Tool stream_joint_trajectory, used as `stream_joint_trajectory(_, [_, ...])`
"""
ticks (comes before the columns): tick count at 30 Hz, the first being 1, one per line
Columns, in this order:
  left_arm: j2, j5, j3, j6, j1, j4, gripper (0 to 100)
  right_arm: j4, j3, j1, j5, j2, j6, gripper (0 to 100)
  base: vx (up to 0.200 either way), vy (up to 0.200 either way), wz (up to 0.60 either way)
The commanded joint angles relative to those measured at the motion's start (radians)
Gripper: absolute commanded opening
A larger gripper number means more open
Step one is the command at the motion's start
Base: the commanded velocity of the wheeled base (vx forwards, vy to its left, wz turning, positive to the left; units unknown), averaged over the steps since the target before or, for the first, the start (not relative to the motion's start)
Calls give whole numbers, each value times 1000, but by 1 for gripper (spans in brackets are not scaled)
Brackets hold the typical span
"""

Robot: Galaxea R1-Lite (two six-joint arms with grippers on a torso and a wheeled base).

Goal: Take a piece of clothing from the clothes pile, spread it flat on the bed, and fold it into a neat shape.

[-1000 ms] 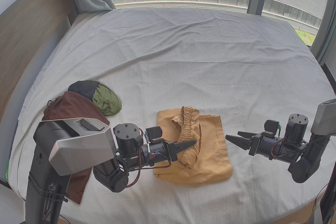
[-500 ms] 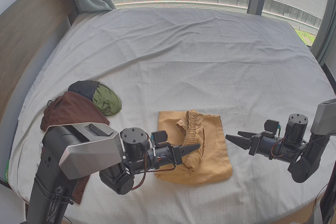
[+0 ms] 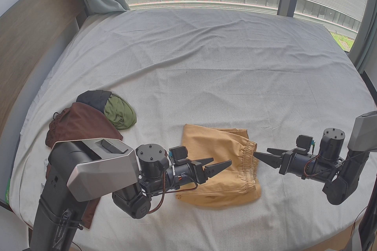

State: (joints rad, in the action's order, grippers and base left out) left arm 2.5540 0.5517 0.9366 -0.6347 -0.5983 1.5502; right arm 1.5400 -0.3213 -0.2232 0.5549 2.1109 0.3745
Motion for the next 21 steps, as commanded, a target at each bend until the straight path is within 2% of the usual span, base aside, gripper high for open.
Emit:
stream_joint_trajectory(1, [-15, -6, -12, 18, 8, 1, 100, 0, 1, -4, -1, 21, -2, 100, 0, 0, 0])
stream_joint_trajectory(10, [-117, 1, -102, 136, 71, 2, 100, 0, 7, -12, -1, 23, -3, 100, 0, 0, 0])
stream_joint_trajectory(21, [-293, 27, -283, 171, 164, 1, 100, 0, 10, -13, -3, 23, -2, 100, 0, 0, 0])
